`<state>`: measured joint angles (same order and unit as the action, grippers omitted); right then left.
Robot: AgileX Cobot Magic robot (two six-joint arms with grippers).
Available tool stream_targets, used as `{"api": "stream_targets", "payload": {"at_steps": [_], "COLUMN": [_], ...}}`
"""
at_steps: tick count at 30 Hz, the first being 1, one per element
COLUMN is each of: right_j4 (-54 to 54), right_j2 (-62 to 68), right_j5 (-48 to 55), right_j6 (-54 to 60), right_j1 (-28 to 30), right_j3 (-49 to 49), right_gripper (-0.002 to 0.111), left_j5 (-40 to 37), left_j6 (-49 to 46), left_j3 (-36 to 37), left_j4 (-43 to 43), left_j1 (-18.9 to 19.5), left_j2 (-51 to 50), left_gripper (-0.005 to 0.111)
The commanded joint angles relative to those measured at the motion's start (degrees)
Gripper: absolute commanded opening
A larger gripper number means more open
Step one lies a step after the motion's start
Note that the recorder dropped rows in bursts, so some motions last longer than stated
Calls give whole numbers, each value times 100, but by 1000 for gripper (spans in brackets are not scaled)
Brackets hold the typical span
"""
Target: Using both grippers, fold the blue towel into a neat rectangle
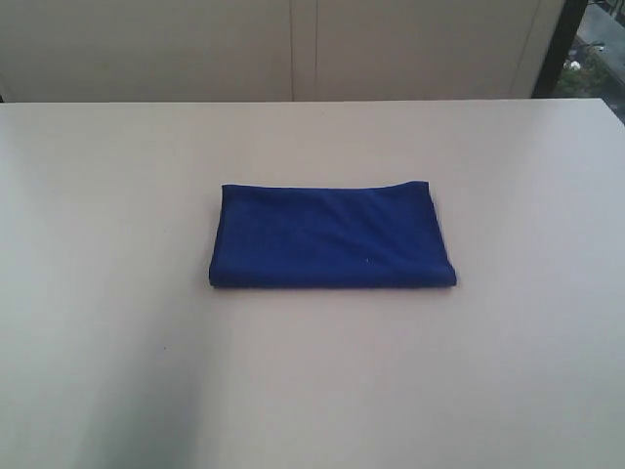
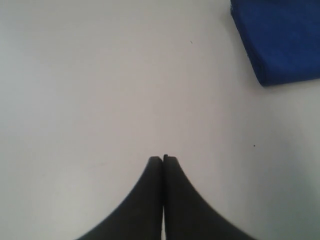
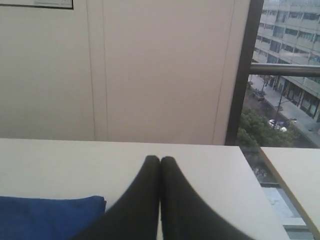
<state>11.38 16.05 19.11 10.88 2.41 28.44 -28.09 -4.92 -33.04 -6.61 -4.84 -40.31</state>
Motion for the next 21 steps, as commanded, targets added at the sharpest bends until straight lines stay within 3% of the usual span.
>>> {"api": "stream_targets", "payload": {"at_steps": [1, 21], "right_j4": [-235, -240], "right_j2": [-342, -1605], "right_j5": [-313, -550], "right_j6": [-116, -116], "right_j1": [58, 58], "right_j3": [-218, -1976], "right_gripper": [0, 0], "left_j5": [-36, -36], "left_j6": [11, 11], "left_j3": [33, 33], "left_j4": [-17, -17], "left_j1": [10, 10], "left_j2": [36, 36], "left_gripper": [0, 0]}}
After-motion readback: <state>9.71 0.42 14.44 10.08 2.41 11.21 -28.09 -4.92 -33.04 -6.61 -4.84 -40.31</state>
